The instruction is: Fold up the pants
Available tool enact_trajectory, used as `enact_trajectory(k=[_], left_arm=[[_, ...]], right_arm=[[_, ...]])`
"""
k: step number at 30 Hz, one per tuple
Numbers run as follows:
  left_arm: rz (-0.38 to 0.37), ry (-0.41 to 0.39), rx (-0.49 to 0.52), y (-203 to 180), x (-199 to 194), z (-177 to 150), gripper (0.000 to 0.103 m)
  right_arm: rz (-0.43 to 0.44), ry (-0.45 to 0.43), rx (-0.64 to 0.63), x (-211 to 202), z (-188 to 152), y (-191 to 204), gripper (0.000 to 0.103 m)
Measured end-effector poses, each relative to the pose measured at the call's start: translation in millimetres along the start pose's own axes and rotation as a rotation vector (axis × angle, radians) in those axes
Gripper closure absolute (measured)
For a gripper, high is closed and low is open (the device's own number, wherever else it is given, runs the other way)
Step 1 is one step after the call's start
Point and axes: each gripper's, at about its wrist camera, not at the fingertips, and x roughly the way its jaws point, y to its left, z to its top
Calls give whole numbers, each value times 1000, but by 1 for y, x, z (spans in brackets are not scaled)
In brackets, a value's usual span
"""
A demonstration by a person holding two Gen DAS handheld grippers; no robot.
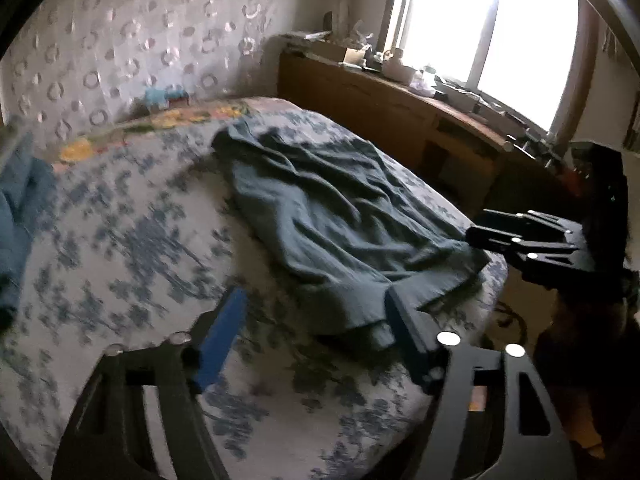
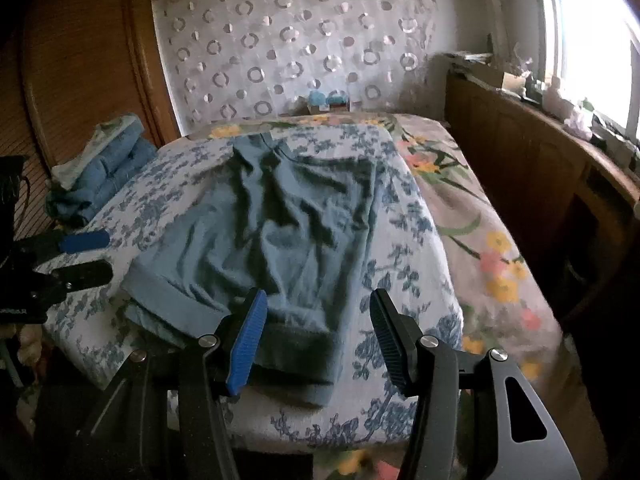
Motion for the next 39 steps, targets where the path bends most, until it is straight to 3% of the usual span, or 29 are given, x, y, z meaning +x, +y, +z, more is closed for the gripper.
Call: enact_trajectory(k=[5,10,14,17,23,31,35,39], left_arm=[[-35,15,-25,-6,12,-6,55],[-60,36,-38,-8,24,-7,57],[-68,19,-38,-13,22,-6,83],[-55,-6,-18,-21,9,-8,93],[-41,-1,3,-33,-4,-19,95],[-10,44,-16,-25,8,-21,94],[14,67,-10,-26,15,-20,75],[1,85,-35,-22,23,-20,70]], right_arm=[[5,12,22,4,-8,-3,48],[18,33,41,11,-16,-4,48],[18,39,49,14,-19,-5,48],[16,37,56,15,-21,-6,48],[15,31,49,17,-23,-5,48],[15,24,57,12,-23,-6,48],[-3,36,63,13,-26,-6,48],[-6,35,67,9,-26,-4,48]])
